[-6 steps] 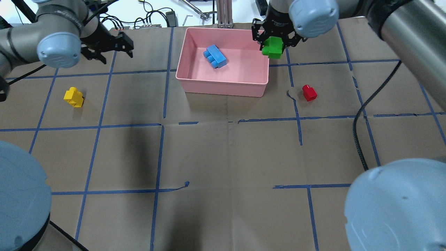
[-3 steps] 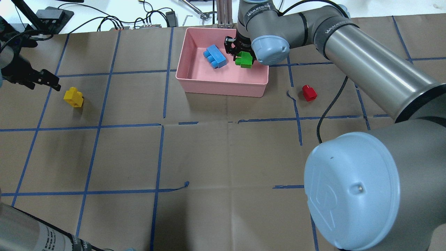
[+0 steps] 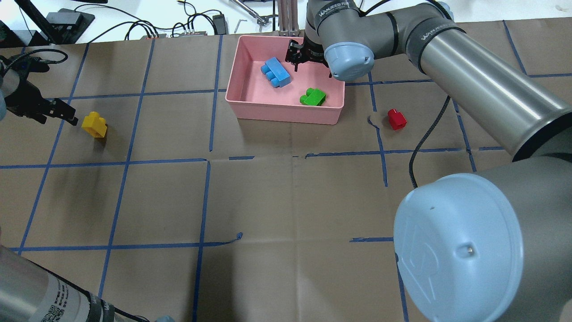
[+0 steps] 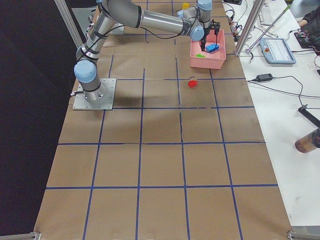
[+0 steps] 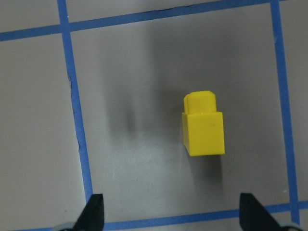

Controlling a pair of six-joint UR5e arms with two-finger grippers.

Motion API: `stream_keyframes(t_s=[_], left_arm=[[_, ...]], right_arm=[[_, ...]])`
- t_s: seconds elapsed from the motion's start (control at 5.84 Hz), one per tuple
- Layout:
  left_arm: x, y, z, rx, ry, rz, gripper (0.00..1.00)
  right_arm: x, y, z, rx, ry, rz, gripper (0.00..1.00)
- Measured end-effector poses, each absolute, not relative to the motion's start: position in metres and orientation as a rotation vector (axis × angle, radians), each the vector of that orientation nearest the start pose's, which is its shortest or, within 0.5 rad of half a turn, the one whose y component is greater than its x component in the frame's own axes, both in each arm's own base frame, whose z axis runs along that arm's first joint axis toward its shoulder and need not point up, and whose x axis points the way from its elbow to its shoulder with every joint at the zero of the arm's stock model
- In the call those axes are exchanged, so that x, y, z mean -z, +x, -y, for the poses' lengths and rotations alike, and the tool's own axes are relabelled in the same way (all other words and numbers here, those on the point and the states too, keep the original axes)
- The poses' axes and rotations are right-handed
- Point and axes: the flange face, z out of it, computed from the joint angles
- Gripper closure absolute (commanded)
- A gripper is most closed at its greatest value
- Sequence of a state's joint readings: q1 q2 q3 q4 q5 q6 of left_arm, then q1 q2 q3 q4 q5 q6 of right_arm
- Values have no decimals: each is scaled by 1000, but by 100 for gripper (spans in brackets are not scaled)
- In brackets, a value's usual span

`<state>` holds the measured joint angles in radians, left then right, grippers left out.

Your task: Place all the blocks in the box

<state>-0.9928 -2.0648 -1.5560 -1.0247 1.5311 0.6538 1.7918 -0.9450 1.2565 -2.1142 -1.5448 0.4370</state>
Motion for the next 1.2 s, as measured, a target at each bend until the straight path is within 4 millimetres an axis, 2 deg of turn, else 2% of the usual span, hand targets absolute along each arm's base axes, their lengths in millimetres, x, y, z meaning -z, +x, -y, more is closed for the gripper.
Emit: stream_keyframes(t_s=[0.17, 0.34, 0.51, 0.68, 0.86, 1.03, 1.2], left_arm=[[-257, 232, 632, 115, 77, -3142, 2], [-251, 220, 637, 119, 21, -3167, 2], [-239, 215, 641, 113, -30, -3197, 2], [-227, 215, 642, 90, -46, -3208, 2], [-218, 216, 642, 67, -50, -3206, 3], [-213, 218, 643, 55, -49, -3199, 30], [-211, 219, 644, 62, -47, -3193, 67]], right_arm=[[-337, 286, 688, 314, 332, -3012, 0], [-369, 263, 676, 270, 319, -3036, 0], [-395, 226, 667, 218, 273, -3068, 0], [-407, 191, 664, 166, 223, -3094, 0], [-409, 168, 661, 116, 179, -3114, 0], [-403, 151, 656, 67, 125, -3127, 1], [-392, 131, 647, 20, 60, -3132, 1]])
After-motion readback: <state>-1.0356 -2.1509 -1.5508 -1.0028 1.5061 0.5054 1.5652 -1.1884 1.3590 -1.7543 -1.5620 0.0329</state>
